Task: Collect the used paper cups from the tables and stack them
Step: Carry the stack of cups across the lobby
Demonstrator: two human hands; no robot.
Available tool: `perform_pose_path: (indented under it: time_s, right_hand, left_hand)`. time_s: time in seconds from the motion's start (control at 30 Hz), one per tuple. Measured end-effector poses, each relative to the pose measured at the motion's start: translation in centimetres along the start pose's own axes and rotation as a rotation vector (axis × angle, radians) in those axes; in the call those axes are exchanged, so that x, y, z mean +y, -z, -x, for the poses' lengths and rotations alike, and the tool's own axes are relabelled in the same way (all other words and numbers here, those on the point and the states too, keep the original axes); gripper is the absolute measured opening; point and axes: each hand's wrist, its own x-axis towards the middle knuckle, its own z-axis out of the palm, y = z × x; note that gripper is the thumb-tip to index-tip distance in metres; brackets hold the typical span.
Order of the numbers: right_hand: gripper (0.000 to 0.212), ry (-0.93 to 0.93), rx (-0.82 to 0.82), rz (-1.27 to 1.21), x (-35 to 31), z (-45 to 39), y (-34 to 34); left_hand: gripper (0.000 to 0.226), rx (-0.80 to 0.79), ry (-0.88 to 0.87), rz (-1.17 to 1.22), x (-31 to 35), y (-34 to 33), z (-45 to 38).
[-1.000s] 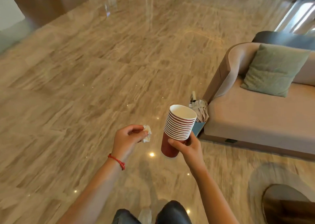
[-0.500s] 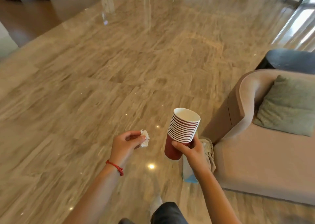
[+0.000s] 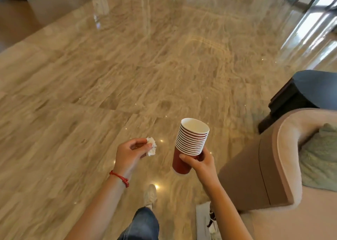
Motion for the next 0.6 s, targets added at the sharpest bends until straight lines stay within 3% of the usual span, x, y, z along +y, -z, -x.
perform_pose_path:
  time_s: [0.27, 0.6]
  right_hand:
    - [0.043, -0.015, 0.070, -0.031, -4.6, -19.7, -2.4]
    - [0.040, -0.032, 0.155, -0.040, -5.3, -40.5, 0.8]
  left_hand:
    - [0.017, -0.058, 0.017, -0.033, 6.6, -4.2, -19.4]
    - [0.019, -0.100, 0.034, -0.056, 9.7, -13.8, -39.7]
